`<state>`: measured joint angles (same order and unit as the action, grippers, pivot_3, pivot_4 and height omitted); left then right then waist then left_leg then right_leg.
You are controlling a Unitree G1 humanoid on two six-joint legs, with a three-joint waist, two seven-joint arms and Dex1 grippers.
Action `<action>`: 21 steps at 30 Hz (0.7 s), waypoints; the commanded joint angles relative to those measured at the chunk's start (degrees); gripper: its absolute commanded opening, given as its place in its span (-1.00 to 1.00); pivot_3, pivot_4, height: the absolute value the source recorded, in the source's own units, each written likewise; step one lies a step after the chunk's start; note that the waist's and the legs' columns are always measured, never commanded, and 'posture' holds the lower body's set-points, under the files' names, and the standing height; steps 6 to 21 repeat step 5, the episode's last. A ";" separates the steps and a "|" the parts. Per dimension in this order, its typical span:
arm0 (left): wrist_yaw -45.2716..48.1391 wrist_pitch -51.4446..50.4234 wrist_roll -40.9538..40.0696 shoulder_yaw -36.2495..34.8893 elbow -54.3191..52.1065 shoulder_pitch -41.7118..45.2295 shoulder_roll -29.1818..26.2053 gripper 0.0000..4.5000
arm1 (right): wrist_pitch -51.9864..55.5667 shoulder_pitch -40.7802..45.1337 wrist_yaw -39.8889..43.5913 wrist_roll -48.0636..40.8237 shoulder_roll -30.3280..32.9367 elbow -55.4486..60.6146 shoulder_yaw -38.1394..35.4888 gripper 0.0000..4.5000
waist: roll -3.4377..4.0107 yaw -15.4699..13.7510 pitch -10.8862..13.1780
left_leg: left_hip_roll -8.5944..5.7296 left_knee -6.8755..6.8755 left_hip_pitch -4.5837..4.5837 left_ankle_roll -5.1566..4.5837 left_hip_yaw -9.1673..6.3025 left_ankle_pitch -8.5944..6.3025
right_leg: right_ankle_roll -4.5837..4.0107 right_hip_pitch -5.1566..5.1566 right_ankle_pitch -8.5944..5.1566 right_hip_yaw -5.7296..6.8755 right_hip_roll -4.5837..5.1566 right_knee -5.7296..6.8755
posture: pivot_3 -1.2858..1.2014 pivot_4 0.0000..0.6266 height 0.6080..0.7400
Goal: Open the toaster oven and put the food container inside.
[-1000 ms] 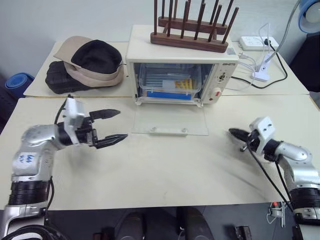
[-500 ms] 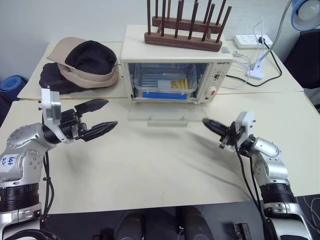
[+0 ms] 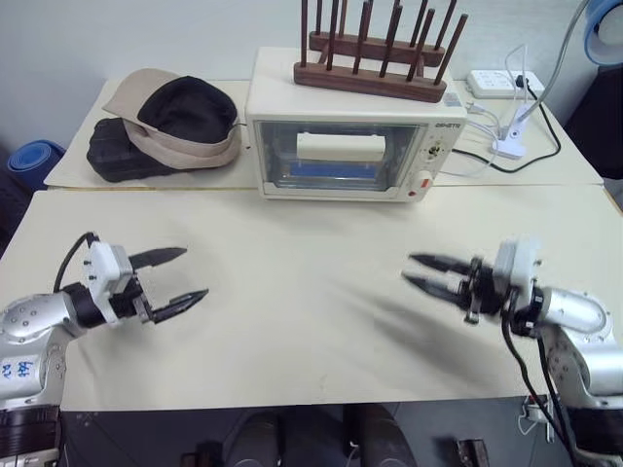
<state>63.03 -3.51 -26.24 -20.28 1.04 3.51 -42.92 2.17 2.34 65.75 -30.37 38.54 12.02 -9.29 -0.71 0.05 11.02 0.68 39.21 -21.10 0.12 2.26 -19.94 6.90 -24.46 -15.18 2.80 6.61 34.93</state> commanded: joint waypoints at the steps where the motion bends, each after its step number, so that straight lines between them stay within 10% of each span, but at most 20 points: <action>1: -1.15 1.49 0.12 -2.07 -2.10 -2.09 -0.49 1.00 | -3.96 -2.65 2.06 1.47 1.46 -0.90 -1.85 0.27 | 0.00 -0.01 0.00 | 0.00 0.00 0.02 -0.01 0.00 0.00 | 0.00 0.00 0.00 0.00 0.01 0.02 | 0.03 -0.52 1.00; 5: -3.03 1.33 0.81 -1.66 -2.72 -3.98 -0.30 1.00 | -5.00 -2.87 -2.23 2.44 -0.95 -2.91 -2.73 0.90 | 0.00 0.10 0.00 | 0.04 0.00 0.09 0.02 -0.01 0.02 | -0.04 0.01 0.01 -0.01 -0.04 0.09 | 0.03 -0.52 1.00; 21: -3.03 1.33 0.81 -1.66 -2.72 -3.98 -0.30 1.00 | -5.00 -2.87 -2.23 2.44 -0.95 -2.91 -2.73 0.90 | 0.00 0.10 0.00 | 0.04 0.00 0.09 0.02 -0.01 0.02 | -0.04 0.01 0.01 -0.01 -0.04 0.09 | 0.03 -0.52 1.00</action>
